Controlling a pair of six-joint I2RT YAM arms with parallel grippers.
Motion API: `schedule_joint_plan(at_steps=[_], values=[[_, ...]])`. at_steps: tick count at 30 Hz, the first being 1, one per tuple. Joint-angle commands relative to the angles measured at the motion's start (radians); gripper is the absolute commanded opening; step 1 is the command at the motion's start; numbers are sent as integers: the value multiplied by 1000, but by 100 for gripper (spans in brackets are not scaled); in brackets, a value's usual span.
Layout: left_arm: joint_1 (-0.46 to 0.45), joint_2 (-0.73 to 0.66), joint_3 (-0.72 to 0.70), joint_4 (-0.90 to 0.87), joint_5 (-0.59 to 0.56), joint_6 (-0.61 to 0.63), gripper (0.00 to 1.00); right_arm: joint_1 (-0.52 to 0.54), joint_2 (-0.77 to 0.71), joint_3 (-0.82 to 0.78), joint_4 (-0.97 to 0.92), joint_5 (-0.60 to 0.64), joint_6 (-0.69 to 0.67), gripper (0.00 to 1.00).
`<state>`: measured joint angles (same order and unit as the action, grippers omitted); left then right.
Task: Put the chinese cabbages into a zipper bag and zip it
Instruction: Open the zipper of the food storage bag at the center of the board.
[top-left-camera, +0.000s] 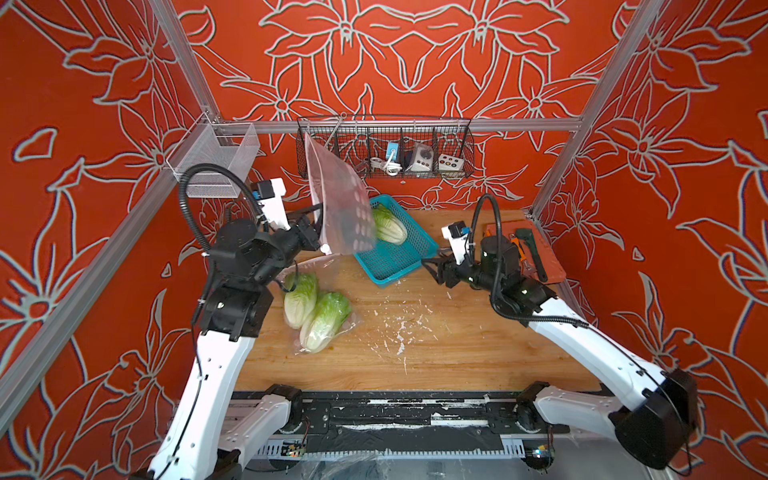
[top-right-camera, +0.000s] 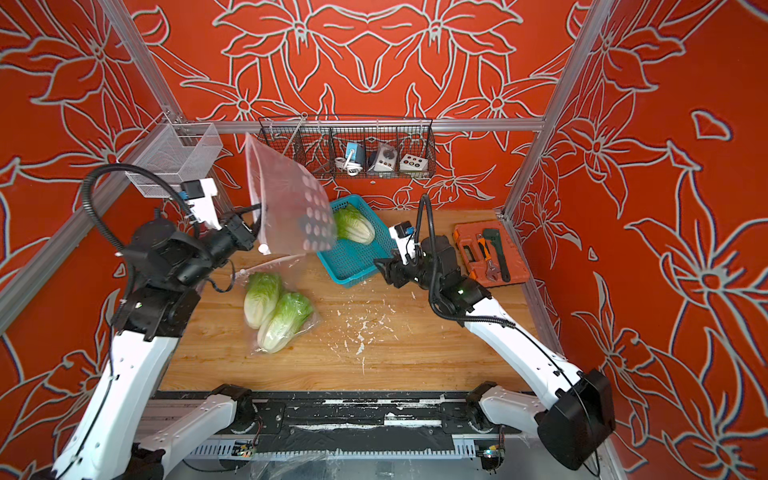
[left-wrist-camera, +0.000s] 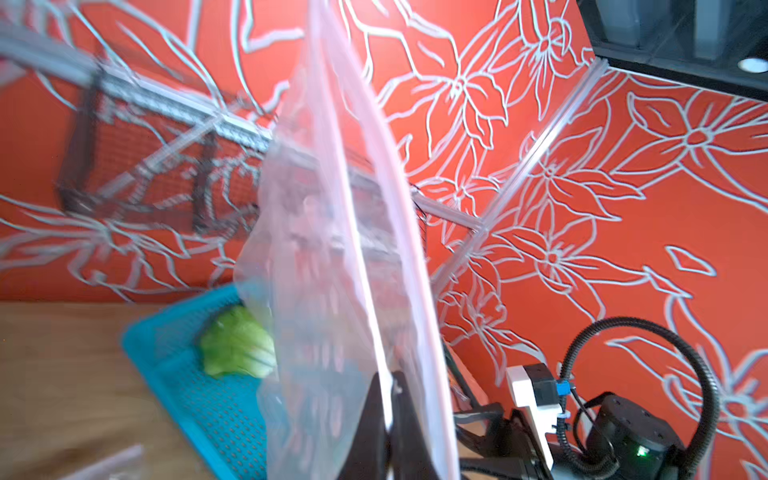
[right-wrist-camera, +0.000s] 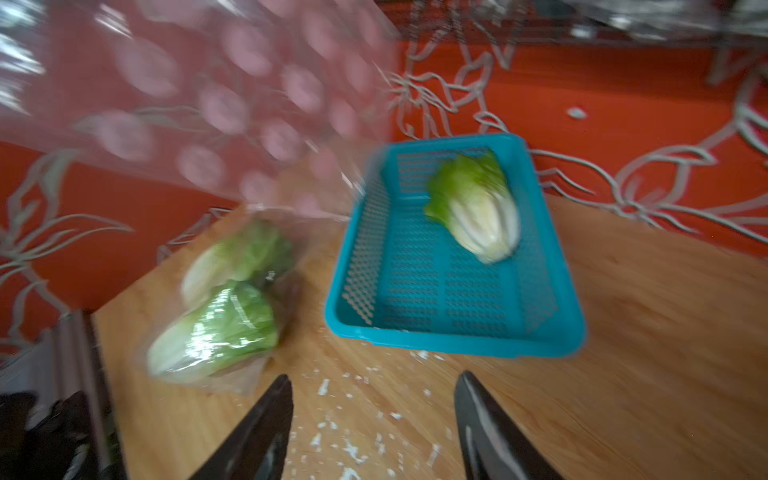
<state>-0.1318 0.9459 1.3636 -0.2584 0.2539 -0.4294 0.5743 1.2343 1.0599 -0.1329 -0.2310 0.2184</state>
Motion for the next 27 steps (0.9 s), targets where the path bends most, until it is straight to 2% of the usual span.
schedule_joint_plan(at_steps=[1, 4, 8, 12, 16, 22, 27], values=[[2, 8, 52, -179, -267, 159, 0, -6, 174, 172, -229, 275, 40, 66], [1, 2, 40, -193, -322, 210, 0, -40, 325, 315, -325, 386, 22, 69], [1, -4, -33, -154, -258, 195, 0, -72, 477, 456, -362, 467, -37, 73], [2, 2, -117, -104, -205, 169, 0, -103, 626, 578, -407, 449, -84, 75], [2, 23, -162, -77, -173, 162, 0, -118, 766, 682, -409, 370, -131, 74], [1, 34, -190, -46, -107, 154, 0, -138, 932, 839, -448, 296, -121, 66], [1, 34, -187, -44, -80, 146, 0, -147, 964, 831, -468, 308, -94, 53]])
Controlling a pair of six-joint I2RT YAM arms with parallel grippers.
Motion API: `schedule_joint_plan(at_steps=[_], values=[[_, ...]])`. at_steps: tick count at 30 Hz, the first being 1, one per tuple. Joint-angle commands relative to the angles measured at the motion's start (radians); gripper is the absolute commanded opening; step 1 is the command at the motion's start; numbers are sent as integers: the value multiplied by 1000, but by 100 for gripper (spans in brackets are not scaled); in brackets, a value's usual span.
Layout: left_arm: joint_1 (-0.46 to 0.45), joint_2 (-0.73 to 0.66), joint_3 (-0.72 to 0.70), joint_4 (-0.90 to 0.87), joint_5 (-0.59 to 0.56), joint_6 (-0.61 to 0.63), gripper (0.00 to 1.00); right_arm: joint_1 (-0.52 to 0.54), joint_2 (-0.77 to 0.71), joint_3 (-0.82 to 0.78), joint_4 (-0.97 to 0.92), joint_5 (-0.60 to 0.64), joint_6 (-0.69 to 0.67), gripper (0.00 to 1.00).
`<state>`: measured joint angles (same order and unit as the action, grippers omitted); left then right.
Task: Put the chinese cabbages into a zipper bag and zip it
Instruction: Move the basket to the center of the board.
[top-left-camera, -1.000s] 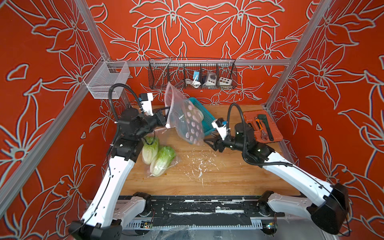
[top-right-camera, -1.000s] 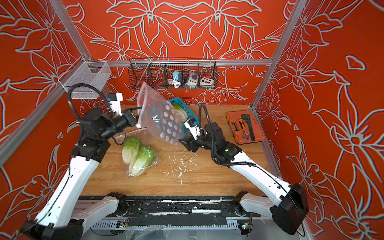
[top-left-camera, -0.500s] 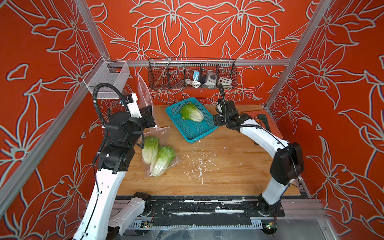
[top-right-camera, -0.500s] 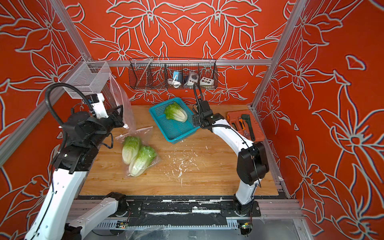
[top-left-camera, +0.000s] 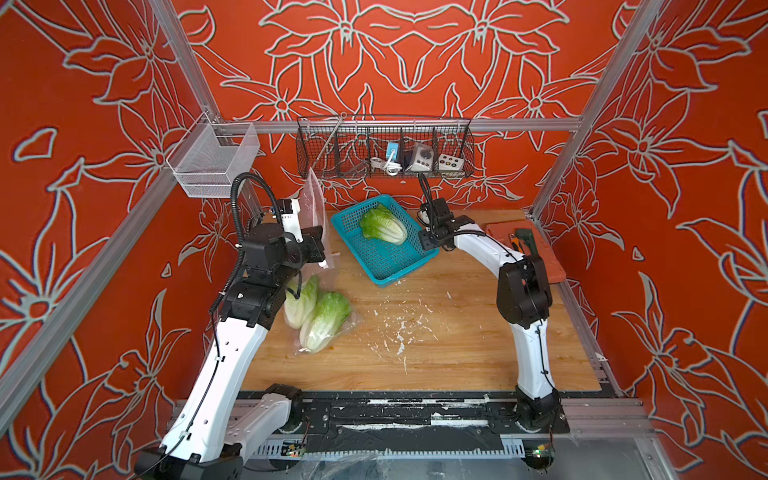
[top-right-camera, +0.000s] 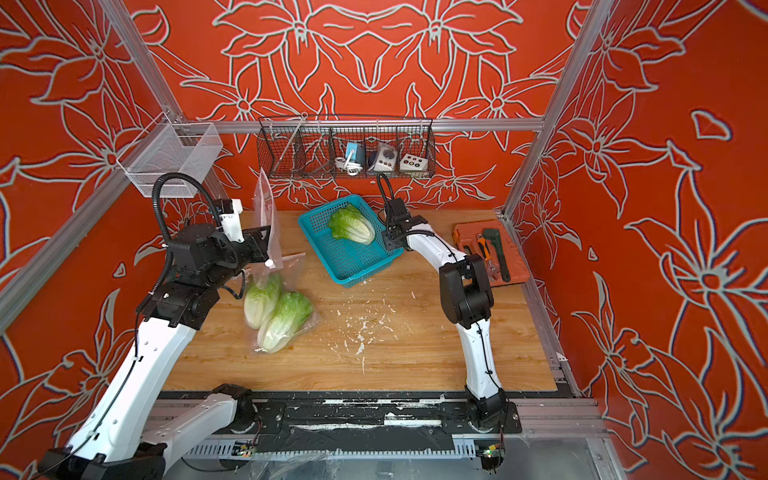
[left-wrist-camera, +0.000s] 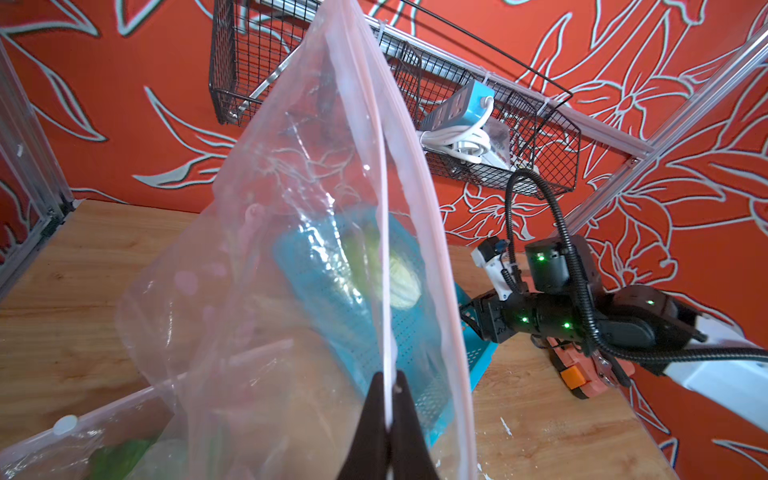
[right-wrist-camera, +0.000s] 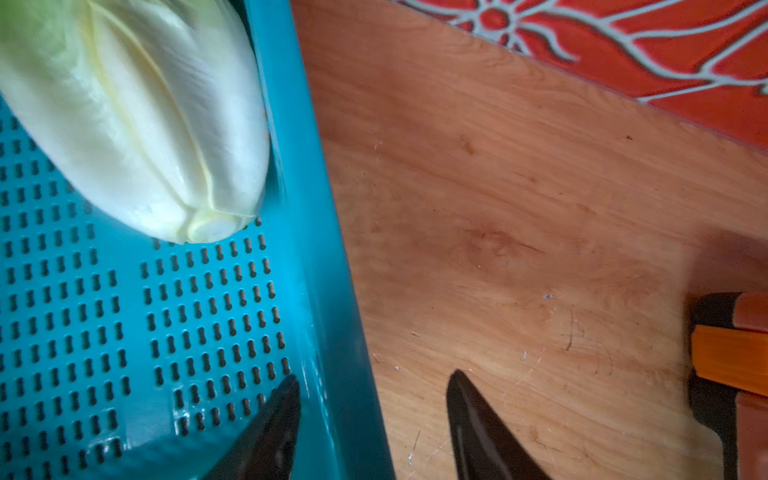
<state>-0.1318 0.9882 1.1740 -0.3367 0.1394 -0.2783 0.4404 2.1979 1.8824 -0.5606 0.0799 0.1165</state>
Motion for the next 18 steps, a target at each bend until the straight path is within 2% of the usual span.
schedule_joint_plan(at_steps=[1, 6, 11, 15, 17, 18], values=[[1, -8, 4, 34, 38, -8, 0, -17, -14, -22, -40, 7, 19, 50], [1, 28, 4, 45, 98, -43, 0, -54, -151, -261, 3, 40, 91, 37], [-27, 46, 17, 66, 152, -80, 0, -121, -325, -512, 28, 54, 143, 34], [-144, 79, 36, 90, 134, -86, 0, -206, -455, -669, 17, 84, 193, 34], [-209, 105, 39, 104, 109, -89, 0, -232, -518, -719, 10, 116, 199, 38], [-244, 122, 38, 112, 92, -91, 0, -237, -555, -734, 6, 135, 201, 44]])
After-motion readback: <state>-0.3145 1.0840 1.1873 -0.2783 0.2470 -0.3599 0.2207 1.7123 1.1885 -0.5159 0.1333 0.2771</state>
